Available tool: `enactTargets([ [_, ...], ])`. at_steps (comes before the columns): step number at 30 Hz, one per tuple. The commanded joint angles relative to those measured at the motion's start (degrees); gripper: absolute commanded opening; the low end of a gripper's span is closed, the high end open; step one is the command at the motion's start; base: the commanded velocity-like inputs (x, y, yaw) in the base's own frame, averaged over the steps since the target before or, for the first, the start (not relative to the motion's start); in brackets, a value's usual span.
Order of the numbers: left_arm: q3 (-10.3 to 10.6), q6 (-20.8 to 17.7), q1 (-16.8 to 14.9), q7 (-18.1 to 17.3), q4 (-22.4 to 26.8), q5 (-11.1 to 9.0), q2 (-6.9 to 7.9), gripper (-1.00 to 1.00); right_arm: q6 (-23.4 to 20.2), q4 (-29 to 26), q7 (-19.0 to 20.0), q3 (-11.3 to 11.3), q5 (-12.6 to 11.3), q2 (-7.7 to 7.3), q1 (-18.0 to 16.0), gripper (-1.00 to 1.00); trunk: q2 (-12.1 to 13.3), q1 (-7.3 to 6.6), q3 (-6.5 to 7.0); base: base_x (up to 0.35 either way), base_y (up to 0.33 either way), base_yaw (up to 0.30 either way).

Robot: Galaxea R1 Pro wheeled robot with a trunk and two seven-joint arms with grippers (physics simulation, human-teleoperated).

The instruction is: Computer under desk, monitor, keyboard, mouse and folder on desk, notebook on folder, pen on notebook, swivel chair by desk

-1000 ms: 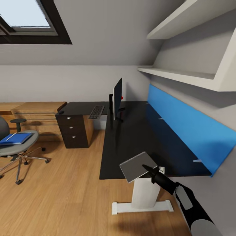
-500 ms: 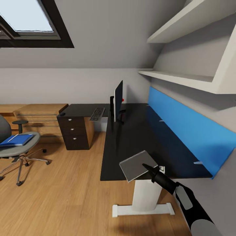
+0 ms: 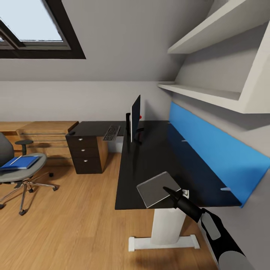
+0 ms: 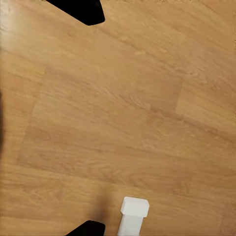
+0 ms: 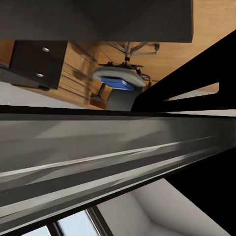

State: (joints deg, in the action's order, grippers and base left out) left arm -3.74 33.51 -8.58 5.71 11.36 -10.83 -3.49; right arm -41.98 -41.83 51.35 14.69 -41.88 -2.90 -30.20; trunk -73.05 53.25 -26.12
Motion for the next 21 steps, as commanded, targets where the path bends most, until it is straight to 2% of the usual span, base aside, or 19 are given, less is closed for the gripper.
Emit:
enactTargets([
  [1,-0.37,0.15,-0.03,0.00,-0.02,0.20,-0.04,1.00,-0.24,0.04,0.08,0.07,-0.06,0.00,-0.04,-1.00,0.38,-0.23,0.13,0.000,0.000,0.000],
  [21,-0.39,0.15,-0.03,0.03,-0.02,0.15,-0.02,1.00,-0.12,0.73,0.20,0.13,-0.14,-0.09,-0.04,-1.00,8.40,-4.62,3.75,0.000,0.000,0.000],
])
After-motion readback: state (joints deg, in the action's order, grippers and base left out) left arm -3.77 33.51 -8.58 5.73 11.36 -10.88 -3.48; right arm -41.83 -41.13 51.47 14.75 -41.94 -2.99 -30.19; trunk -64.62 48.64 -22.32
